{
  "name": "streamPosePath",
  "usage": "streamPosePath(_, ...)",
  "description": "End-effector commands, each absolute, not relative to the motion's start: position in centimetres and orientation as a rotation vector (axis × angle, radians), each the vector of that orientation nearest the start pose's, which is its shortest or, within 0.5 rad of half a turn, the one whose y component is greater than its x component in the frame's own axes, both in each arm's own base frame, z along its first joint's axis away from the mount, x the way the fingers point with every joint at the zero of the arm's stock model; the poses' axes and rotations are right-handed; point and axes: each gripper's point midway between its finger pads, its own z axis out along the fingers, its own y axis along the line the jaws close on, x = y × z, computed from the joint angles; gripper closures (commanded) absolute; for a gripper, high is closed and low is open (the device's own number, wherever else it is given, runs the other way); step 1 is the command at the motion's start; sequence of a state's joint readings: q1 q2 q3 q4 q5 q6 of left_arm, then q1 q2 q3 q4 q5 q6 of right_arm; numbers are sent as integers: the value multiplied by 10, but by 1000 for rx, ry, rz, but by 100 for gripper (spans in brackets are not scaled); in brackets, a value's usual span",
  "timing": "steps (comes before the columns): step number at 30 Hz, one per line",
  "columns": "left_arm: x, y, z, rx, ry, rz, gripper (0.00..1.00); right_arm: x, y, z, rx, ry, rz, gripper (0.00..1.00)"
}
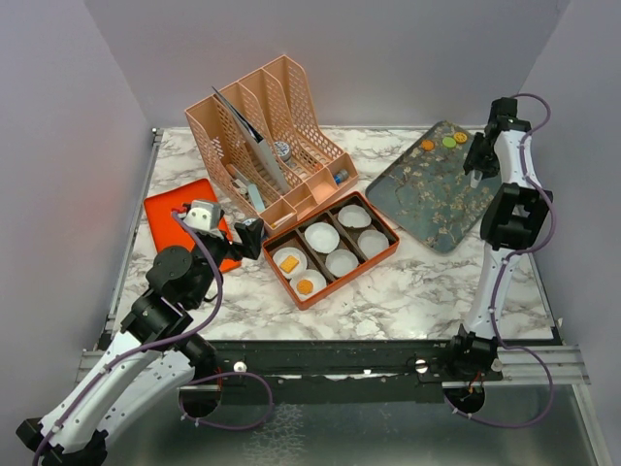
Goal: Pack the cookies
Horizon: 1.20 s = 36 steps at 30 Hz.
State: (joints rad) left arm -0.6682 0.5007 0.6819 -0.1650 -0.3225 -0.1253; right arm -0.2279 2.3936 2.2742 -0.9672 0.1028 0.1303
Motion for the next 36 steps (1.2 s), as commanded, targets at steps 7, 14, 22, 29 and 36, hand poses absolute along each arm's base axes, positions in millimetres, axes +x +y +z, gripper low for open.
streamPosePath(7,241,-121,304,164,1559,-350,1,546,-141,78,500,2574,-138,57)
streamPosePath(14,240,-121,306,163,1553,-354,1,537,-137,97,484,2560,-123,74)
streamPosePath(22,238,-119,309,158,1540,-367,1,511,-121,136,450,2518,-79,83)
streamPosePath(29,238,-116,311,146,1533,-363,1,484,-89,155,391,2500,-1,85)
streamPosePath(36,241,-115,309,141,1541,-355,1,453,-44,167,323,2470,75,85)
